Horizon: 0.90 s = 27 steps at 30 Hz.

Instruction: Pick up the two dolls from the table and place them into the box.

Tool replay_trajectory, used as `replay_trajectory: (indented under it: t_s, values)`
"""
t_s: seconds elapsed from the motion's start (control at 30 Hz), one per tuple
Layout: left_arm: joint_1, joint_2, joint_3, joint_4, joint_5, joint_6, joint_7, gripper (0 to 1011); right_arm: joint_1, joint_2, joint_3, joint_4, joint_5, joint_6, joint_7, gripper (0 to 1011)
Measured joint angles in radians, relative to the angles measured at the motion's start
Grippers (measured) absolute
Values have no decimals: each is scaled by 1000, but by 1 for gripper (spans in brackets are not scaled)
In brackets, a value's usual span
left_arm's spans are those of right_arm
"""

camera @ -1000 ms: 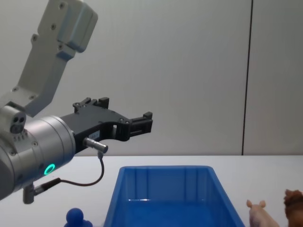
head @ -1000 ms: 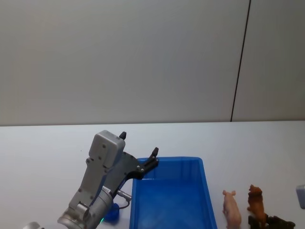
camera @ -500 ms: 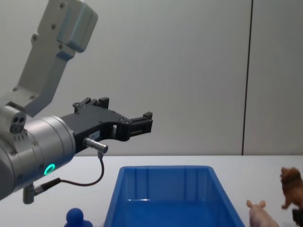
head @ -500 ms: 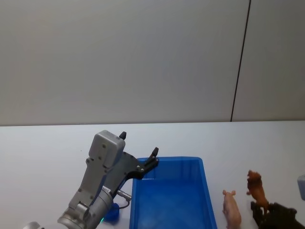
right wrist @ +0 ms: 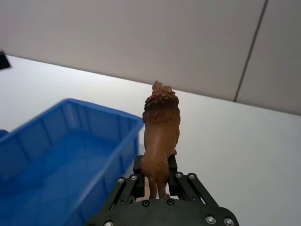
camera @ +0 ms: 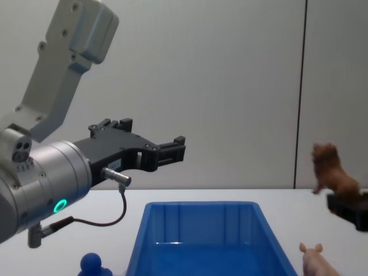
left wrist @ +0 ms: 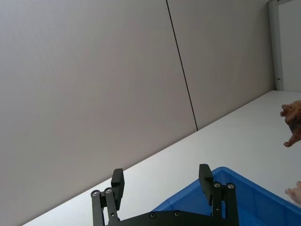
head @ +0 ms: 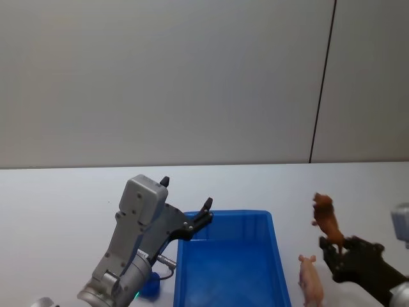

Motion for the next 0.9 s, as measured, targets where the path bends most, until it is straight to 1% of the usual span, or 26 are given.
replay_trajectory:
  t_s: [0.23,0.33,0.37,0.47,0.57,0.63,0.67,0.83,0.87,0.9]
  values:
    - [0,0,0,0,0,0,0,1001,44,-26,-18,3,-17,25,68,254]
    - [0,0,0,0,0,0,0,1001,75,-50,-35,20,-24,48,106,254]
    - [0,0,0,0,0,0,0,1001,75,-50,-35,20,-24,48,106,254]
    - [0,0,0,0,0,0,0,1001,106,-77,-54,46,-31,80,147,255]
    - [0,0,0,0,0,0,0,1001,124,-94,-66,66,-34,94,165,254]
    - [0,0,0,0,0,0,0,1001,139,-109,-76,86,-39,107,184,286]
    - [0,0,0,0,0,0,0,1001,149,-119,-83,99,-42,114,193,318]
    - [0,0,0,0,0,0,0,1001,171,-139,-98,127,-50,127,216,460]
    - [0,0,0,0,0,0,0,1001,175,-142,-101,131,-52,129,221,510]
    - [0,0,0,0,0,0,0,1001,175,-142,-101,131,-52,129,221,519]
